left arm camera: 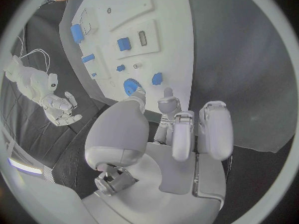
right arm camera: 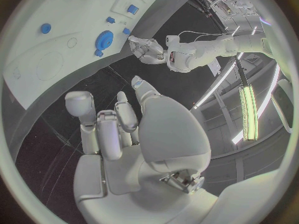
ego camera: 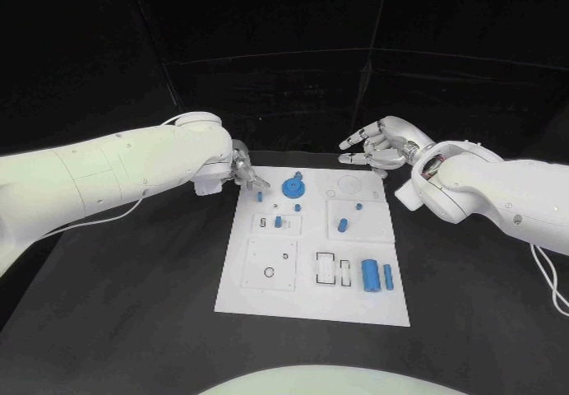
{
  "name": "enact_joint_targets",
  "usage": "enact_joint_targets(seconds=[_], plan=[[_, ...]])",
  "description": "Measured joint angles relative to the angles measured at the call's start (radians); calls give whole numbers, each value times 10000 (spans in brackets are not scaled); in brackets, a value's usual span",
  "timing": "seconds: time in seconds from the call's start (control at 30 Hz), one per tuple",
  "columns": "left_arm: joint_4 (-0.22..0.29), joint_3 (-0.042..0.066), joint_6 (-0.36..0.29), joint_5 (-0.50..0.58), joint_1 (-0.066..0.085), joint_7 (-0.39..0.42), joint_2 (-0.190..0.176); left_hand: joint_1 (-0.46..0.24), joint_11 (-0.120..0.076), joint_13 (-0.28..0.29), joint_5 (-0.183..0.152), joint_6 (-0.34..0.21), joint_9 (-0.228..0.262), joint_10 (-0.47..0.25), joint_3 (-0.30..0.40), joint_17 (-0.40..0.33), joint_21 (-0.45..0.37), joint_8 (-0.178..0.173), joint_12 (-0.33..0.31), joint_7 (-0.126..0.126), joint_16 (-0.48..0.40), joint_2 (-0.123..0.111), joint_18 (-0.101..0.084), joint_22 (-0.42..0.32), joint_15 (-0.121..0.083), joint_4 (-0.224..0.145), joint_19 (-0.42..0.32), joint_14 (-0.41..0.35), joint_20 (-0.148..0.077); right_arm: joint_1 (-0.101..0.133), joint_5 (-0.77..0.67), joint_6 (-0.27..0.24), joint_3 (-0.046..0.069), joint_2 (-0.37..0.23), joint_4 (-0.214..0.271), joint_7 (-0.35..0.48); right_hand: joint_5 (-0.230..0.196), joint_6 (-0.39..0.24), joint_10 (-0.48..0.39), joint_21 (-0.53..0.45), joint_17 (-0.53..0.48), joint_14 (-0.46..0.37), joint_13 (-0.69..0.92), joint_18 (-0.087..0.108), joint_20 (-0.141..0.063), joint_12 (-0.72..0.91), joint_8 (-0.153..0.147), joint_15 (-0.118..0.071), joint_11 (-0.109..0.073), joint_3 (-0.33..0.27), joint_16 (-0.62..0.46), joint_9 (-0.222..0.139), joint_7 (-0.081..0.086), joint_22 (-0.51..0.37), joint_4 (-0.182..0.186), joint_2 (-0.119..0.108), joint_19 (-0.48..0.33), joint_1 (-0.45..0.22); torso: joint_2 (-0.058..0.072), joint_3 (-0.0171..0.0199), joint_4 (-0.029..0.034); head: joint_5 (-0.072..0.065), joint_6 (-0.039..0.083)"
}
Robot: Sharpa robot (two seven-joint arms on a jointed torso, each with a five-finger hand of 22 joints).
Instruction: Assemble the parts on the task board
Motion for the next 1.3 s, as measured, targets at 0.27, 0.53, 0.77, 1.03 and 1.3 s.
enact_joint_targets(seconds=[0.27,0.53,0.77,1.03,1.3], plan=[[-422,-4,146,10,-126,76,310,37,0,1,0,-2,-32,0,-38,0,0,0,0,-2,0,38,0,-1,0,38,0,0,0,0,0,1,0,24,-1,3,0,0,0,0,0,0,0,1,0,0,0,0,0,0,0,0,0,0,0,0,0,0,-1,8,0,0,-34],[-734,-4,287,16,-189,141,517,95,-1,1,0,100,-90,0,-129,0,0,0,43,-40,0,96,0,10,0,-8,0,0,-1,0,0,2,0,35,-1,5,0,0,0,0,-1,0,1,0,0,0,0,0,0,0,0,0,0,0,0,0,0,0,-3,9,0,-12,-55],[-837,-3,403,18,-223,178,605,278,-1,1,0,301,-170,0,-213,0,0,0,86,-60,0,279,0,39,-1,-44,1,0,-1,0,0,3,0,51,-1,6,0,0,0,0,7,0,1,0,0,0,0,0,0,0,0,0,0,1,0,0,0,0,-12,9,2,-27,-78],[-890,-2,539,22,-243,187,634,333,-1,-9,0,372,-194,0,-246,0,0,1,88,-60,0,333,0,48,-1,-58,1,0,-2,0,0,7,0,60,-2,7,0,0,0,0,6,0,1,1,0,0,0,0,0,0,0,0,0,1,0,0,0,0,-14,8,11,-27,-100],[-898,-2,620,24,-245,187,634,421,-1,-8,0,407,-220,0,-273,0,0,0,88,-95,0,347,1,48,-1,-85,2,0,-3,0,0,15,0,61,-6,7,0,0,0,0,5,0,1,1,0,0,40,0,0,0,0,0,0,1,0,0,0,0,-14,4,17,-23,-123]])
